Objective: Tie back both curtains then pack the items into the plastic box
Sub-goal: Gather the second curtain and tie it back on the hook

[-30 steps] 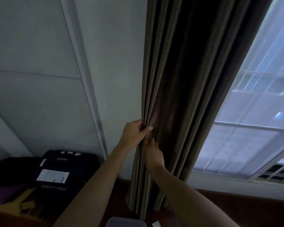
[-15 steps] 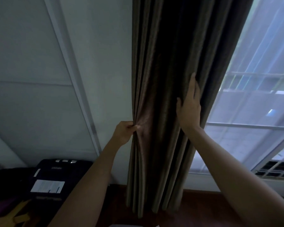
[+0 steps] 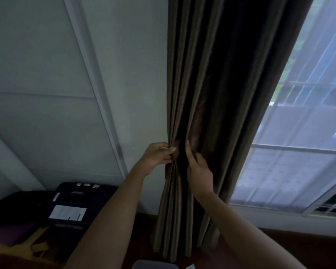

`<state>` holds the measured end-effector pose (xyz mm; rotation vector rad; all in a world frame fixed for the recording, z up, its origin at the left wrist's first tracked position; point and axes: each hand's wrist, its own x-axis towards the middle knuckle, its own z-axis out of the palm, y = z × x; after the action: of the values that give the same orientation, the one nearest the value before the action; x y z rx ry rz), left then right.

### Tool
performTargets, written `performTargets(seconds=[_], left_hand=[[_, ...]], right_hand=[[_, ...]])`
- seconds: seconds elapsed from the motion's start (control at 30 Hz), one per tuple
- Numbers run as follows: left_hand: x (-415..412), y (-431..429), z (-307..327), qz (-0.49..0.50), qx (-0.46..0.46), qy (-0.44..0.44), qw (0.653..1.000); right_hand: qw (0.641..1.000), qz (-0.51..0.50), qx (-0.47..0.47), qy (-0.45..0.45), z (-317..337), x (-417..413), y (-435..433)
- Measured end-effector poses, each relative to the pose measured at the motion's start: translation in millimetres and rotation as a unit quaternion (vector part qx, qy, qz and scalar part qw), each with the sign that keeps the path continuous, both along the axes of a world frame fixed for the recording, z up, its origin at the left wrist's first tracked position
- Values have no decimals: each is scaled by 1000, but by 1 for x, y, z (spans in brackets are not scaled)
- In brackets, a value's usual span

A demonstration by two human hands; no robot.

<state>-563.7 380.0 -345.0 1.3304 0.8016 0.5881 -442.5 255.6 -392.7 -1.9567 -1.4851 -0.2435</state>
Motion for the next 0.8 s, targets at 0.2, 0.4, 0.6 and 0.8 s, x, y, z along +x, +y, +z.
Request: performTargets(seconds=[0.2, 0.4, 0.6, 0.8], left_hand=[[-2, -2, 0, -13, -7, -4, 1000], [-4, -5, -2, -26, -1, -7, 1000], [7, -22, 0, 2, 130, 17, 991], [22, -28, -5, 124, 352, 91, 923]], right_hand=[[999, 33, 14, -28, -10, -17, 4], [998, 26, 4, -53, -16, -14, 6], [999, 30, -21, -33, -26, -17, 5], [993, 103, -54, -22, -17, -12, -3]])
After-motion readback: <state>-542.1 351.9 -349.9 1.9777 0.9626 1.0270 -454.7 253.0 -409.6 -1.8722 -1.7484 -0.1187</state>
